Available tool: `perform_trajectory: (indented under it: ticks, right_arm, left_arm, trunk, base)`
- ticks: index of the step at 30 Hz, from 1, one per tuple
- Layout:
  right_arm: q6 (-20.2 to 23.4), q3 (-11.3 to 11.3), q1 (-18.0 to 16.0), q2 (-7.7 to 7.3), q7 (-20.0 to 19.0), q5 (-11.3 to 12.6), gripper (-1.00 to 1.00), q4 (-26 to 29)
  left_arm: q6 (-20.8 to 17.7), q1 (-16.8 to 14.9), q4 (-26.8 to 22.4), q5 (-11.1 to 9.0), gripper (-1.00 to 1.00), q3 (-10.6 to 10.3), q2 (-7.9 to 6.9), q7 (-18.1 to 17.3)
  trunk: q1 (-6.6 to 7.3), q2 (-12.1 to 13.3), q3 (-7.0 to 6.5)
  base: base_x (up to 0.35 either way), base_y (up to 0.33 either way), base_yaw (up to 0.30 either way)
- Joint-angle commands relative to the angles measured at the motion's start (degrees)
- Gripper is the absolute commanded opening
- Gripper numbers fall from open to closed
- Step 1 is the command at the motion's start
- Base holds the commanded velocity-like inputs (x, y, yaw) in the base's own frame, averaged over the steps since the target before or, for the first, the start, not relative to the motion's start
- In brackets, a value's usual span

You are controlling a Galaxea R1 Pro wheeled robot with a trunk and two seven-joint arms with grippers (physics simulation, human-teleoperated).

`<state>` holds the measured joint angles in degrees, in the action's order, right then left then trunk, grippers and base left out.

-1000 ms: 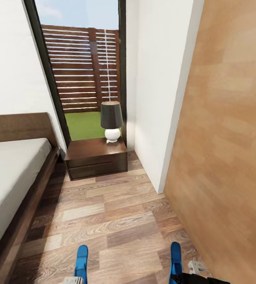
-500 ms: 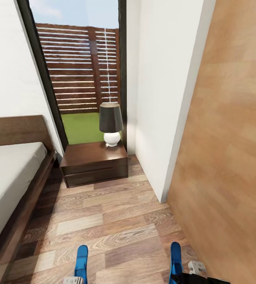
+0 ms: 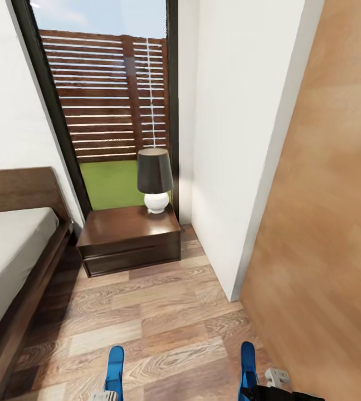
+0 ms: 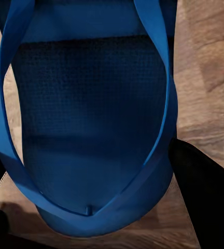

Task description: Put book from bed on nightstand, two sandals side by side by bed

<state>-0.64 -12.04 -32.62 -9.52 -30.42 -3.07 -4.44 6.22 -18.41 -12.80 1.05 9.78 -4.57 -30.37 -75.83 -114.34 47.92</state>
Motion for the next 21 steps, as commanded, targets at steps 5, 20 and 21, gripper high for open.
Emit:
perform_trajectory:
  ticks: [5, 20, 21]
  right_arm:
    - [-0.06, -0.53, -0.08, -0.06, -0.2, -0.33, -1.0, -0.15]
    - [-0.06, -0.53, -0.08, -0.06, -0.25, -0.36, -1.0, -0.14]
    - [-0.06, -0.53, -0.08, -0.06, -0.25, -0.36, -1.0, -0.16]
  left_arm:
    - [0.2, -0.04, 0.06, 0.18, -1.0, 0.27, 0.0, -0.31]
    - [0.2, -0.04, 0.06, 0.18, -1.0, 0.3, 0.0, -0.31]
    - [0.2, -0.04, 0.06, 0.18, -1.0, 0.29, 0.0, -0.31]
  trunk:
    - [-0.03, -0.02, 0.06]
    - [-0.03, -0.02, 0.23]
    - [-0.03, -0.02, 0.23]
  base:
    - [0.321, 0.0, 0.021]
    - [0.321, 0.0, 0.092]
    - [0.321, 0.0, 0.001]
